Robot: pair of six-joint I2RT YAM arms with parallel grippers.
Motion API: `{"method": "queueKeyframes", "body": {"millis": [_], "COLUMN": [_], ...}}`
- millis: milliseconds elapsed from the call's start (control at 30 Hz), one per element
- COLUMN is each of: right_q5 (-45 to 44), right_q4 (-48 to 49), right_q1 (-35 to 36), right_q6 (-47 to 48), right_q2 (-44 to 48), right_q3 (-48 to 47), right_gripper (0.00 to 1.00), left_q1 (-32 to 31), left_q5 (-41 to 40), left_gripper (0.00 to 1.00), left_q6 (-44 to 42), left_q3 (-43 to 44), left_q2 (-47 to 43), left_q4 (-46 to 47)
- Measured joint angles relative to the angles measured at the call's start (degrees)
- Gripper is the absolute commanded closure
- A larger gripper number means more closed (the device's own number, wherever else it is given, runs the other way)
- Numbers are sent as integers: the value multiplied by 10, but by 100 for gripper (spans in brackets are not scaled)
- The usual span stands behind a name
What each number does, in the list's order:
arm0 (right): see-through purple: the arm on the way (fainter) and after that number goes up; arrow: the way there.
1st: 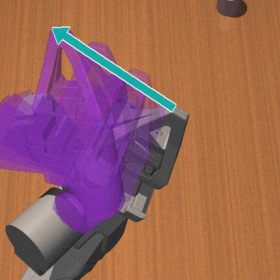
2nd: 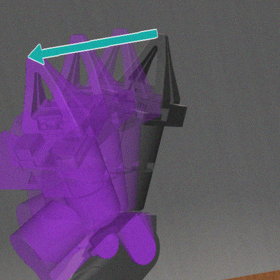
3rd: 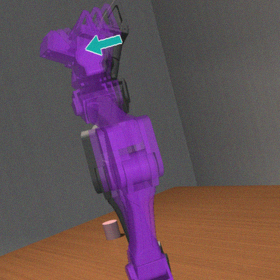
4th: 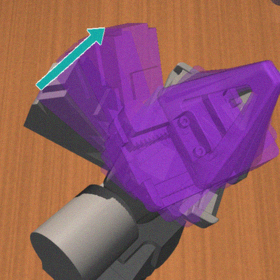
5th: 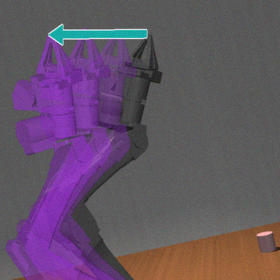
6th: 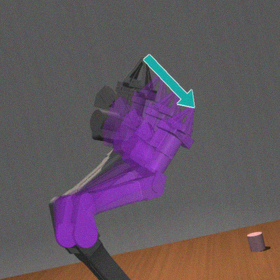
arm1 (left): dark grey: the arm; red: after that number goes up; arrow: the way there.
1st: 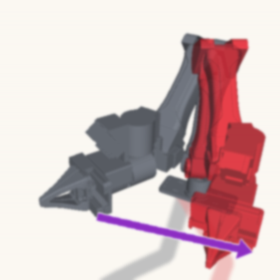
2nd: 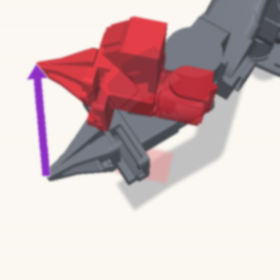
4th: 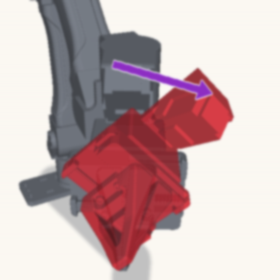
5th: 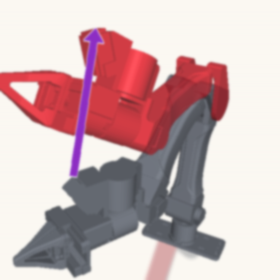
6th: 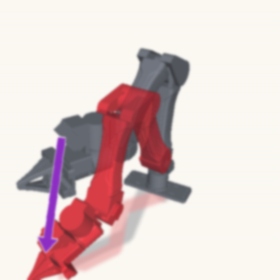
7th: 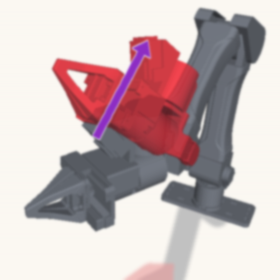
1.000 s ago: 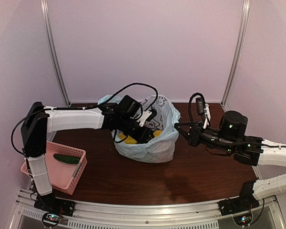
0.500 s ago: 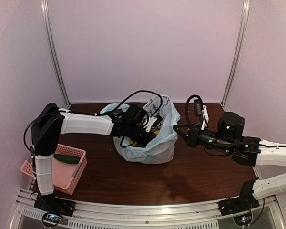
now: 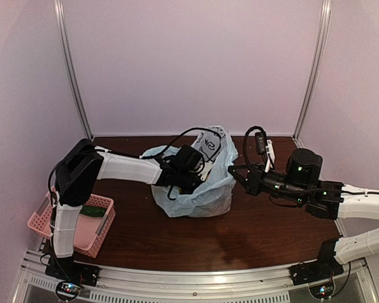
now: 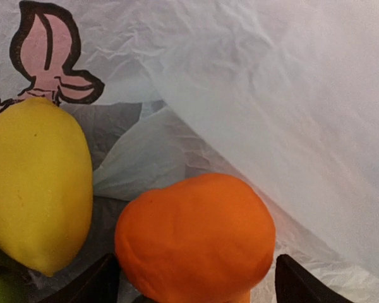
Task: Untie the knot of the plastic bag and take out the fruit
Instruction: Reach into the gripper of the takeout bag, then pick up the fake fruit from the takeout bag.
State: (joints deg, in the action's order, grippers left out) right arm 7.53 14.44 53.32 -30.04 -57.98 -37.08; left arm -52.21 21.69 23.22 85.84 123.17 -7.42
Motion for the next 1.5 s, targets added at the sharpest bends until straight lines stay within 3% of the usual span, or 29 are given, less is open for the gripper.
{"method": "queueKeyframes", "body": {"millis": [233, 700, 933, 1500], "right_q5": [1, 1, 1, -6], "right_q4": [4, 5, 6, 3], "right_q1": [0, 0, 0, 0], "right_q6": [-2, -4, -4, -4], "right_q2": [-1, -1, -1, 15], "right_q3": [0, 4, 10, 10], "right_gripper": [100, 100, 100, 100], "left_q1": [0, 0, 0, 0], "left_q5": [-9, -9, -22, -89], "left_gripper": [10, 35, 37, 38], "left_q6": [6, 19, 23, 33], "left_q3": [19, 26, 18, -144], "left_q2": [21, 32, 24, -256], "left_q4": [1, 22, 34, 60]}}
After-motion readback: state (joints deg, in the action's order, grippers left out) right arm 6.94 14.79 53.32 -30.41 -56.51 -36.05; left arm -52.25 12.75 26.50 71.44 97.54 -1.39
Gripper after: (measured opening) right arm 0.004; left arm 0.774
